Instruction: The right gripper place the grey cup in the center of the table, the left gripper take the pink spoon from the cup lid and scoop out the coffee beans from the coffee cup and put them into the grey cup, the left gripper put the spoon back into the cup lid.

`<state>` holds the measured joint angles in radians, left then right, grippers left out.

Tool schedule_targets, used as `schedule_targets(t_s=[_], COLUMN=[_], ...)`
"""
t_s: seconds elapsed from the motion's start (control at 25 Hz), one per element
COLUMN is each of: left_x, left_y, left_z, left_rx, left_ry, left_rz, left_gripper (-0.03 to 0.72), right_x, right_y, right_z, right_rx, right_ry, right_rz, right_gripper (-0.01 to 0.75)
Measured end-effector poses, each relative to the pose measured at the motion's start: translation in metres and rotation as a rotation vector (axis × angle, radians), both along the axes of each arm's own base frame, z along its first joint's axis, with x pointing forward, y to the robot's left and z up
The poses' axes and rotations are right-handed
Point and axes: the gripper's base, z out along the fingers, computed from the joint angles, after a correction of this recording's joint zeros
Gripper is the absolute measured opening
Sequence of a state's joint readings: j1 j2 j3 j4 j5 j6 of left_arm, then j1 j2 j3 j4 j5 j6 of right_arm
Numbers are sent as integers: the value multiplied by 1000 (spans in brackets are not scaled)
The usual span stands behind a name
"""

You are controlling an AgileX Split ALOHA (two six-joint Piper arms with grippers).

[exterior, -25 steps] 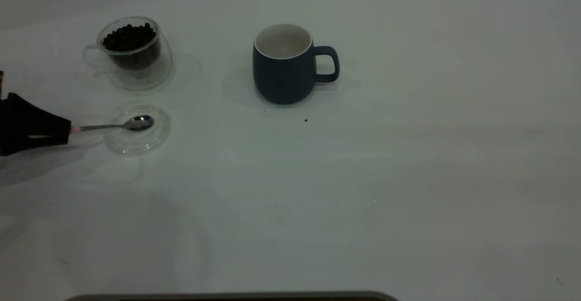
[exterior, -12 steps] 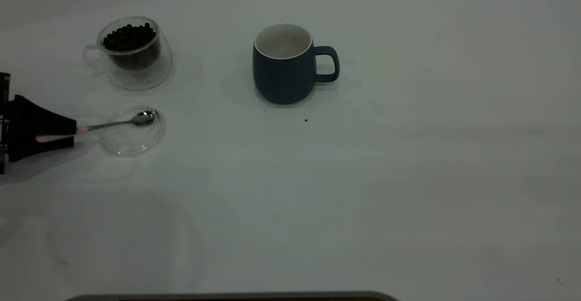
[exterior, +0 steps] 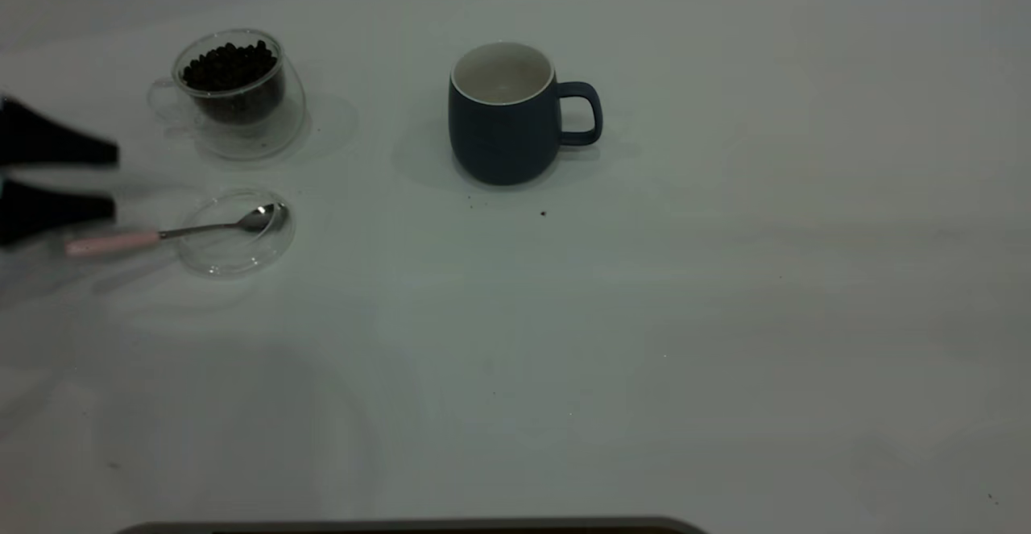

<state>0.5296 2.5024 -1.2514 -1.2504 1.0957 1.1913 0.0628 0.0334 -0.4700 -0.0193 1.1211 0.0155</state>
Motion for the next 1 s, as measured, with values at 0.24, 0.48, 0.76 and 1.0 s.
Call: schedule_targets(t_s=[0.24, 0.48, 0.76, 1.0], left_x=[14, 7, -39, -92], left_y=[16, 16, -35, -85], left_z=[84, 186, 302, 339], left_rx=[193, 373, 743, 1036], left_ry=[-72, -206, -227, -56], left_rz=[-77, -43, -100, -182], left_gripper=[577, 564, 528, 528], right_x=[0, 0, 0, 0], right_y=[0, 0, 0, 0], right_z=[0, 0, 0, 0], right_rx=[0, 0, 0, 0], right_ry=[0, 0, 0, 0], right_rz=[0, 0, 0, 0], right_gripper=[374, 374, 374, 374])
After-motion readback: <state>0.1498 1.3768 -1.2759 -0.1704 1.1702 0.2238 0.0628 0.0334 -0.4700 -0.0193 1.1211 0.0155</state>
